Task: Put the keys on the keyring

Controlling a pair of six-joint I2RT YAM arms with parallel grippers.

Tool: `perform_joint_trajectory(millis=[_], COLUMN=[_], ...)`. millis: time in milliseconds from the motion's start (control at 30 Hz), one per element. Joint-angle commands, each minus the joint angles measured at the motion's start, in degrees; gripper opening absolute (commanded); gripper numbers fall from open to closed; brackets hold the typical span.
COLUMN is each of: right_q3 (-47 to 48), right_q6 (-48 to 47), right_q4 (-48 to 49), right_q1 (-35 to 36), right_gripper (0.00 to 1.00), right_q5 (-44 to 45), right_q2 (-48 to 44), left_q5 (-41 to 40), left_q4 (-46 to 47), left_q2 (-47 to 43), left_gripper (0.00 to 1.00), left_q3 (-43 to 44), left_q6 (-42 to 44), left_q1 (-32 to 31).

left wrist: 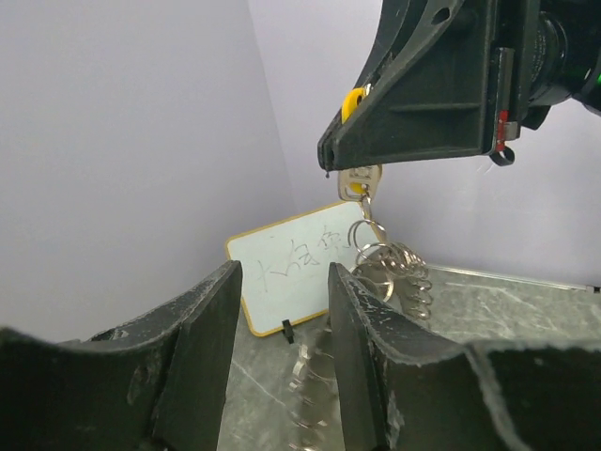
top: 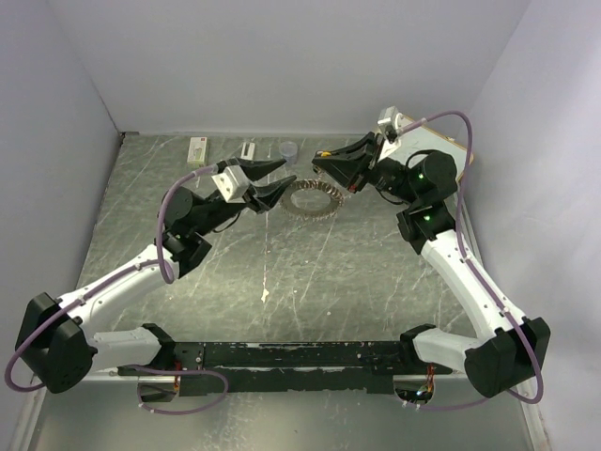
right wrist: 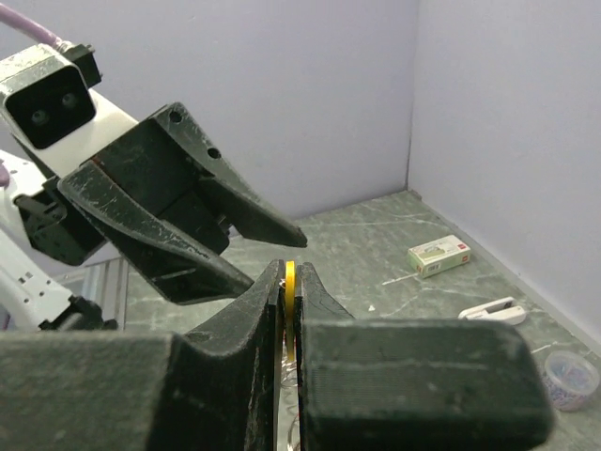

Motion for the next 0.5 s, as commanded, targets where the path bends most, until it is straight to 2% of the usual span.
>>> perform_joint_trajectory(millis=[0, 200, 467], right_q3=[3.11, 3.73, 4.4], right_q6=[-2.22, -1.76, -1.48], right_q4=[-0.88, -0.29, -0.4], right_q1=[-0.01, -0.1, -0.27], right_gripper=[0.0, 0.0, 0.0], right_q5=[-4.47, -8.01, -9.13], right_q2=[-0.28, 1.36, 2.42], left_q5=[3.92, 17.18, 31.41], left_q4=[0.27, -0.25, 5.24], left_q2=[-0.5, 3.02, 9.34], left_gripper=[0.53, 0.57, 0.57], left_q3=[0.87, 4.16, 8.6], left_q6=[3.85, 0.11, -7.51], left_q1=[1.65, 6.26, 9.63])
